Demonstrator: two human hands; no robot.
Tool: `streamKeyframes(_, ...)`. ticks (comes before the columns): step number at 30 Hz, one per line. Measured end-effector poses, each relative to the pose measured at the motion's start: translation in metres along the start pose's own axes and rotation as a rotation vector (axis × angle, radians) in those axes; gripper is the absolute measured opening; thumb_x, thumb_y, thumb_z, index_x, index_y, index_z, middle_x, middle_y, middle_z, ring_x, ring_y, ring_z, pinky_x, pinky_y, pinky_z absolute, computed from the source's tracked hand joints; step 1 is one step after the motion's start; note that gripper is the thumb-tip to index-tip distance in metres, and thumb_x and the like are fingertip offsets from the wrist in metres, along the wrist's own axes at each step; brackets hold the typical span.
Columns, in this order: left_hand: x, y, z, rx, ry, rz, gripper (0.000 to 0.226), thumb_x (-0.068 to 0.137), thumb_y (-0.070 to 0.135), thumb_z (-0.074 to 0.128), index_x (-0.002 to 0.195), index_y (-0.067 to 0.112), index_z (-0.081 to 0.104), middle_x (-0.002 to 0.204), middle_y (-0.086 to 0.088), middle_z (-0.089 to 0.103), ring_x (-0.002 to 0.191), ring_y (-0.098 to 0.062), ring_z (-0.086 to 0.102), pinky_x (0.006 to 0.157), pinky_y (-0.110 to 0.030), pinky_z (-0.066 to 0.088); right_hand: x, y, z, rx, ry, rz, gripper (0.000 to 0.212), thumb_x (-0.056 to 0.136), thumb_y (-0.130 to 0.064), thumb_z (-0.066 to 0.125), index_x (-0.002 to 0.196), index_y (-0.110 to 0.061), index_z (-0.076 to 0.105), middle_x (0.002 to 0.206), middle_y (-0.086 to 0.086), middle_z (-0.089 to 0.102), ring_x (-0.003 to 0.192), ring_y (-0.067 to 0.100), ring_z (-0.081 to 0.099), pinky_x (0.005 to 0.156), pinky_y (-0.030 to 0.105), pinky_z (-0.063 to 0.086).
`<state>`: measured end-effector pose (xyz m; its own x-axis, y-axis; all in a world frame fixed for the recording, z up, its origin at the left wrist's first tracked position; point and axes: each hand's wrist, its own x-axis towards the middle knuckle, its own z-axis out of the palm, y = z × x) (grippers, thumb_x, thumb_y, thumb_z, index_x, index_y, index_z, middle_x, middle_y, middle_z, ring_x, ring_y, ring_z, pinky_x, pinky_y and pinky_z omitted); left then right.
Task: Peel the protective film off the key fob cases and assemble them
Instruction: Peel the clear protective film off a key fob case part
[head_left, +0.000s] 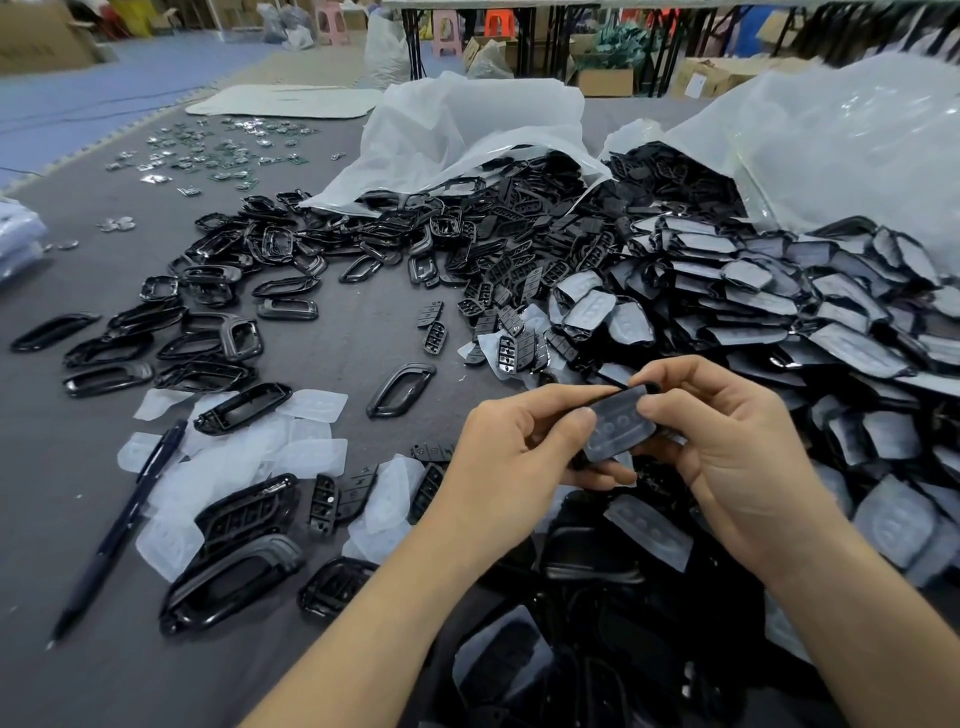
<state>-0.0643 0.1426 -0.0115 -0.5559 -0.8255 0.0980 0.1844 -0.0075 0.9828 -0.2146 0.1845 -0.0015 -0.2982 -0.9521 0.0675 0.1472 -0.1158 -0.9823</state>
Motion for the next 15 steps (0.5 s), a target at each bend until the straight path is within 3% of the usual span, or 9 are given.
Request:
streamKeyframes(11,0.0004,-0.0049,0.0017,0.013,0.005,-0.008,0.028,0.093,0.001,0.058,0.098,0.025,0.07,0.085,-0.003,0.075,0.07,-0.023,0.073,0.061,-0.02,0.055,0.0001,0.0019,0.0006,-0.027,0.0,0.035,0.039,0.084,0.009,0.056,0.063,-0.022,0.069,0.063,0.001,0.064,0.06,0.013,0.06,0.054,0.022,0.052)
streamKeyframes(15,0.0007,-0.0042,0.0014,-0.007,0.003,-0.017,0.029,0.093,0.0,0.056,0.098,0.024,0.069,0.083,-0.001,0.075,0.069,-0.022,0.073,0.06,-0.019,0.055,-0.0004,0.0,-0.0003,0.009,-0.053,0.071,0.003,0.067,-0.017,0.069,0.066,-0.019,0.071,0.069,0.005,0.066,0.064,0.014,0.061,0.055,0.022,0.052)
